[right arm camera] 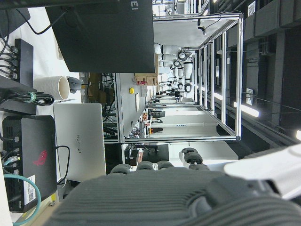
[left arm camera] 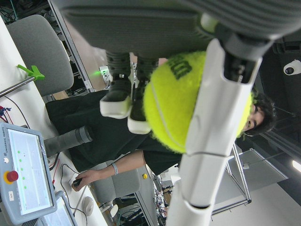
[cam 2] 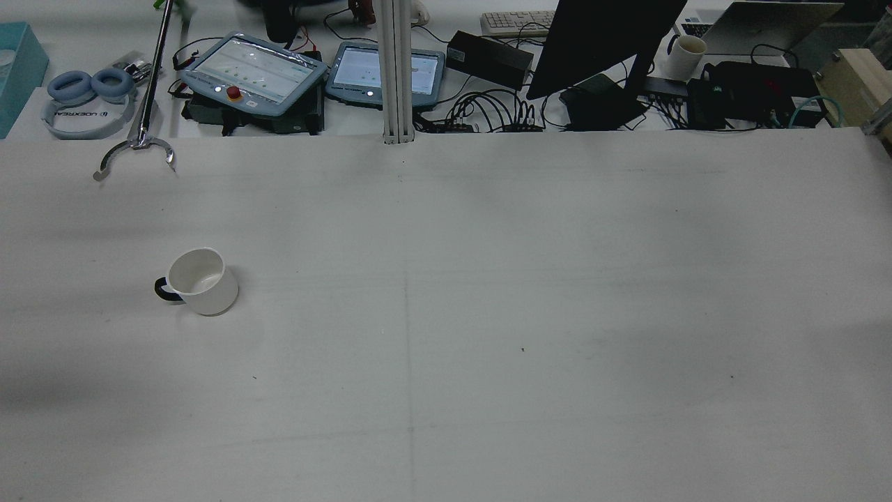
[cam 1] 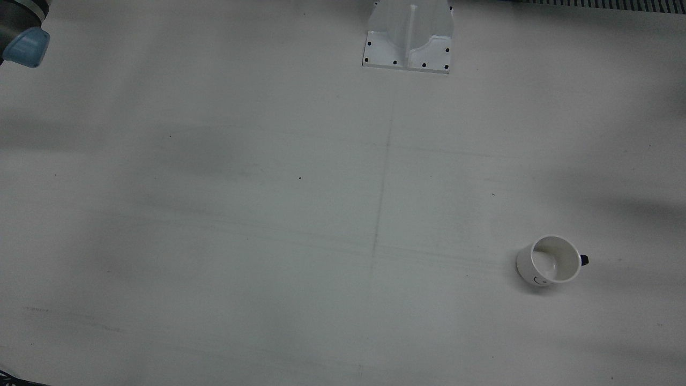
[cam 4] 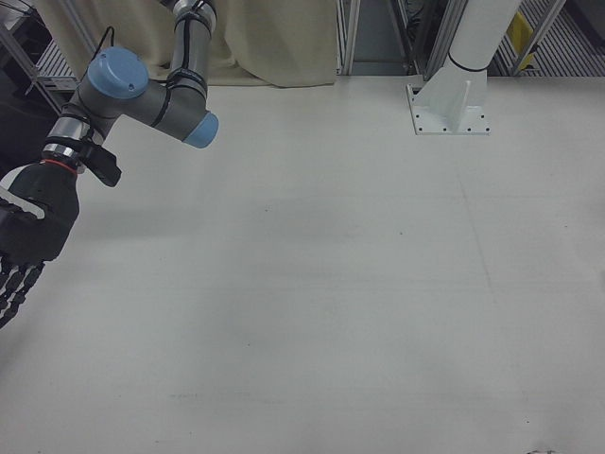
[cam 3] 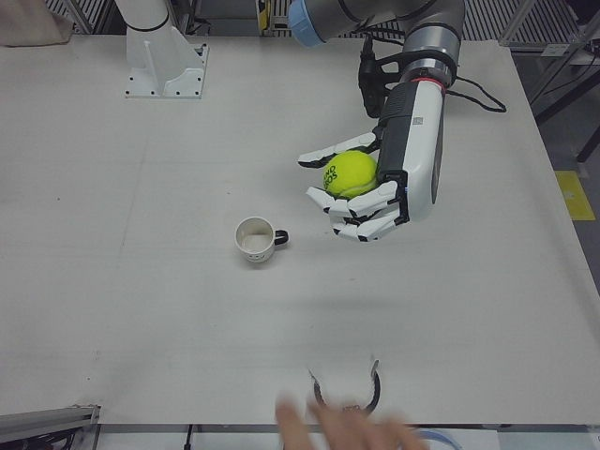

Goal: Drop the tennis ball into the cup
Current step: 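Move the left hand holding the tennis ball over the white mug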

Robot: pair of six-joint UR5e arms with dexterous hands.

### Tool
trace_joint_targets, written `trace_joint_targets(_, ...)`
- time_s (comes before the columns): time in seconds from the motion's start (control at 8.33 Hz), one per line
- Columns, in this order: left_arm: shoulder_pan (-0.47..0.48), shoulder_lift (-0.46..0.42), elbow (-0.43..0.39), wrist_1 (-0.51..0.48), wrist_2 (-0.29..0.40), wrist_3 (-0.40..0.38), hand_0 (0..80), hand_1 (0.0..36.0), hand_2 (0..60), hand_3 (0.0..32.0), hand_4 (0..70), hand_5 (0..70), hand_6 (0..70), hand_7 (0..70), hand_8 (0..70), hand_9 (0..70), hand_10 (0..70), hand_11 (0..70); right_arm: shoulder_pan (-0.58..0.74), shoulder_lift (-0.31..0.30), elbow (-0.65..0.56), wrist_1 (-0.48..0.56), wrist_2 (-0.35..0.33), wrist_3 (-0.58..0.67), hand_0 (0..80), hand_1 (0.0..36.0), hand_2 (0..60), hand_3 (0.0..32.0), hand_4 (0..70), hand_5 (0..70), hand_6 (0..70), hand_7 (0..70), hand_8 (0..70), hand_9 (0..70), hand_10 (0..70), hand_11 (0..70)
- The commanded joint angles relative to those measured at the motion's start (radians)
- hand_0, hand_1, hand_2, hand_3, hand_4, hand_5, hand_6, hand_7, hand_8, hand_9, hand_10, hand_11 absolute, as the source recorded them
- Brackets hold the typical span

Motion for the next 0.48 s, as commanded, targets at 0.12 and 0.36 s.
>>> trace_joint_targets(0.12, 0.146, -0.004, -0.034, 0.018, 0.081, -0.008, 80.0, 23.8, 0.0, 0.0, 59.2, 26.7, 70.0, 70.0, 60.3, 70.0, 43.9, 63.2, 0.0, 0.0, 0.0, 0.0, 0.0, 0.0, 0.0, 0.0, 0.0, 0.0, 0.0, 0.0, 0.0, 0.0, 0.0, 0.0, 0.0, 0.0)
trace_joint_targets(0.36, 0.349, -0.004, -0.03, 0.019, -0.01, 0.002, 77.5, 18.8, 0.0, 0.0, 51.1, 23.8, 70.0, 70.0, 58.8, 70.0, 41.6, 59.4, 0.0, 0.0, 0.0, 0.0, 0.0, 0.0, 0.0, 0.0, 0.0, 0.0, 0.0, 0.0, 0.0, 0.0, 0.0, 0.0, 0.0, 0.0)
